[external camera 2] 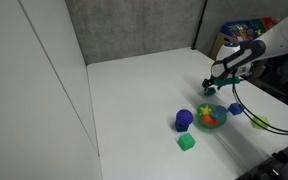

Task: Pick up the green toy from the table top and put it in the green bowl

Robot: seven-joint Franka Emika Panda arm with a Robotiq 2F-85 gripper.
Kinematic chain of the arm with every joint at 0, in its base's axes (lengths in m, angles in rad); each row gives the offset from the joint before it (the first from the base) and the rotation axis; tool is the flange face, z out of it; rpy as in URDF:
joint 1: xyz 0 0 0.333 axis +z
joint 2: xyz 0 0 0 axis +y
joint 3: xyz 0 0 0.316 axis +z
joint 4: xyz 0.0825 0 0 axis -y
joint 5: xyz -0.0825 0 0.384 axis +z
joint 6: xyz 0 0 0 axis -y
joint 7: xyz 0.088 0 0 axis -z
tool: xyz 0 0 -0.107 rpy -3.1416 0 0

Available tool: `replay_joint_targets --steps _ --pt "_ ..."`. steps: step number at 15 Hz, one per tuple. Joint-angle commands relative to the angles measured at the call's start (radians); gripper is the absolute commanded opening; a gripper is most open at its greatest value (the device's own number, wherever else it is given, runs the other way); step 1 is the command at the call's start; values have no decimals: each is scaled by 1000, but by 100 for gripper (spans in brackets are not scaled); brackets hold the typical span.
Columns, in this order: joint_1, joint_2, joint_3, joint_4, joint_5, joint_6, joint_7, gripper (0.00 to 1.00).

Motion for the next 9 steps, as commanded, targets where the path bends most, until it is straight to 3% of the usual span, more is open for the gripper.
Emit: replay_joint_targets --steps 1,5,6,7,9 --pt "-8 39 -1 63 10 0 3 100" --pt "-2 57 -9 71 3 5 3 100" --pt "0 60 -11 72 2 4 4 75" --pt "1 62 -10 72 1 4 2 73" --pt "5 64 -14 72 -2 4 3 56"
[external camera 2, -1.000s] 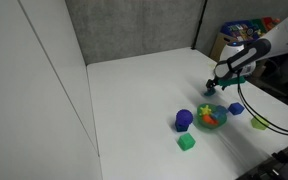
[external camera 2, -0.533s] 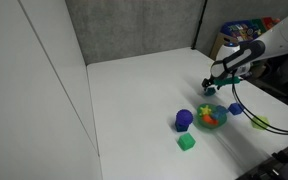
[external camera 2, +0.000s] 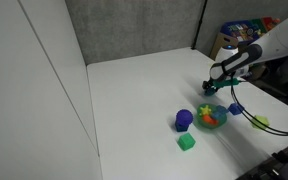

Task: Pick up the green toy from the table top and put it in the green bowl

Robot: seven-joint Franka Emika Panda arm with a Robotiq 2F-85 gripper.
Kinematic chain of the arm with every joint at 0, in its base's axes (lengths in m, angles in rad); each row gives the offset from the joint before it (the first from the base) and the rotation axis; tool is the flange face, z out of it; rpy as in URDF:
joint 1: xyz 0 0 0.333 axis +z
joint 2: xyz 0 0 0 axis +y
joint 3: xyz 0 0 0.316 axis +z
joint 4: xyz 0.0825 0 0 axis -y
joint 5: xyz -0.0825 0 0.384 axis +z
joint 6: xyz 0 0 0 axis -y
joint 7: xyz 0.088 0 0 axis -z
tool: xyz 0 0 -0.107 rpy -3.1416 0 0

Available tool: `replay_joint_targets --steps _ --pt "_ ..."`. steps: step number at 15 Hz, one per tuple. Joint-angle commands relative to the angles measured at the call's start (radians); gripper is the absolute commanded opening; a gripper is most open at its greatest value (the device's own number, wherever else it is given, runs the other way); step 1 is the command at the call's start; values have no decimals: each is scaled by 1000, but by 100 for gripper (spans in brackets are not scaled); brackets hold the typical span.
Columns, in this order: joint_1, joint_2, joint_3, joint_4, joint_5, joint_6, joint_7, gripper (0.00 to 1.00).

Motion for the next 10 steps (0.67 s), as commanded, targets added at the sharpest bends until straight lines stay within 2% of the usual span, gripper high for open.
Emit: replay_joint_targets --steps 1,3,5,7,10 --pt "5 20 -11 33 -3 1 5 47" --pt "11 7 -23 29 -7 -15 12 36" --pt "17 -18 -22 11 -12 -31 0 32" --pt "23 -53 -18 -17 -17 -44 -14 24" --pt "43 -133 -16 -77 -31 -70 -34 19"
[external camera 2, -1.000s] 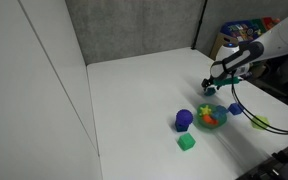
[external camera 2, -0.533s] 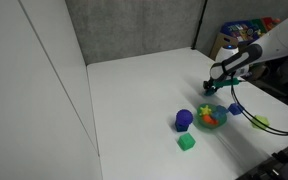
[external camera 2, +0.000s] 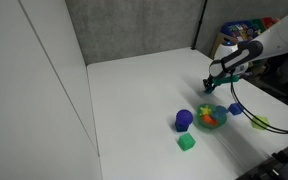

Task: Pick up the green toy from the table top and put it in the green bowl

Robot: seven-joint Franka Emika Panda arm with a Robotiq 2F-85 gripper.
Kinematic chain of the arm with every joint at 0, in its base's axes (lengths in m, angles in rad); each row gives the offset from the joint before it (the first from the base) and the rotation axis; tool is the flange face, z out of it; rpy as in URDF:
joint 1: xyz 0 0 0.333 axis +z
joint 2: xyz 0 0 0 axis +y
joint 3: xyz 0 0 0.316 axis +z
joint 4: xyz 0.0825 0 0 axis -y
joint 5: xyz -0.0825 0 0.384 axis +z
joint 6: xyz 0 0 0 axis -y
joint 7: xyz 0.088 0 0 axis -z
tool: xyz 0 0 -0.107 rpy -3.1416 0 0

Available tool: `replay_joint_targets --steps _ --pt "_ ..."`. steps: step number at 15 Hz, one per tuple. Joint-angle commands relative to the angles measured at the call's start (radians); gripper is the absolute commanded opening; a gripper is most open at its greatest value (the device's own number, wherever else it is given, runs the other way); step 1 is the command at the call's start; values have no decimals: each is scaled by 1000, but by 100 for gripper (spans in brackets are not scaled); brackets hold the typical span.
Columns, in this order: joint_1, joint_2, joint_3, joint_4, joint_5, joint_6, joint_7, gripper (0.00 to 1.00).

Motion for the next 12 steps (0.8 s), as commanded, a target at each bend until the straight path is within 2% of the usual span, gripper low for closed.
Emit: replay_joint_targets --steps 1,5,12 --pt "22 -134 5 -96 -26 -61 -37 18" --pt "45 -300 20 -213 -48 -154 -76 18" --pt "57 -586 85 -459 -62 -340 -168 18"
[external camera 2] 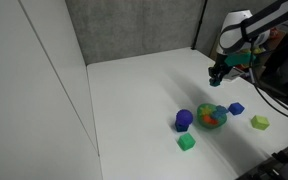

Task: Pick up the green toy from the table top and put it in the green bowl

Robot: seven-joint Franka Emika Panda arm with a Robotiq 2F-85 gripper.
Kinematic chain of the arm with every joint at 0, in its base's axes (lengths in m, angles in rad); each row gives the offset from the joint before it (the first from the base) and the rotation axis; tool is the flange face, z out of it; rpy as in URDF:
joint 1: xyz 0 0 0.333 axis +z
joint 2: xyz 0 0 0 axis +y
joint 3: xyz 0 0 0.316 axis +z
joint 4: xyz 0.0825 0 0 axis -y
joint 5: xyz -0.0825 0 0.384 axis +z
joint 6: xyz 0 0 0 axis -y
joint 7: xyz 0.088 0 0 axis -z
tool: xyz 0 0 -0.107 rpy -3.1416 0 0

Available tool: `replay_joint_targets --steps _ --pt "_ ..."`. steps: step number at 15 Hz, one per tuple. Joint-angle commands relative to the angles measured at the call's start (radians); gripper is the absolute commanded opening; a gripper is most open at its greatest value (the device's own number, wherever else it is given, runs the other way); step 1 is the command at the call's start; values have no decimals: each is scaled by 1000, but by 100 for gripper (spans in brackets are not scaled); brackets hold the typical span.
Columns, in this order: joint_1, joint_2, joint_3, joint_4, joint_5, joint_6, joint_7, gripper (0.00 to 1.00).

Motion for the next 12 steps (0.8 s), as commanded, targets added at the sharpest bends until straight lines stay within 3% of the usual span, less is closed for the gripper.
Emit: replay_joint_targets --steps 1,5,12 --pt "0 -162 40 -175 -22 -51 -57 18" --pt "12 -228 85 -289 -16 -36 -97 18" --pt "52 -224 124 -383 -23 -60 -86 18"
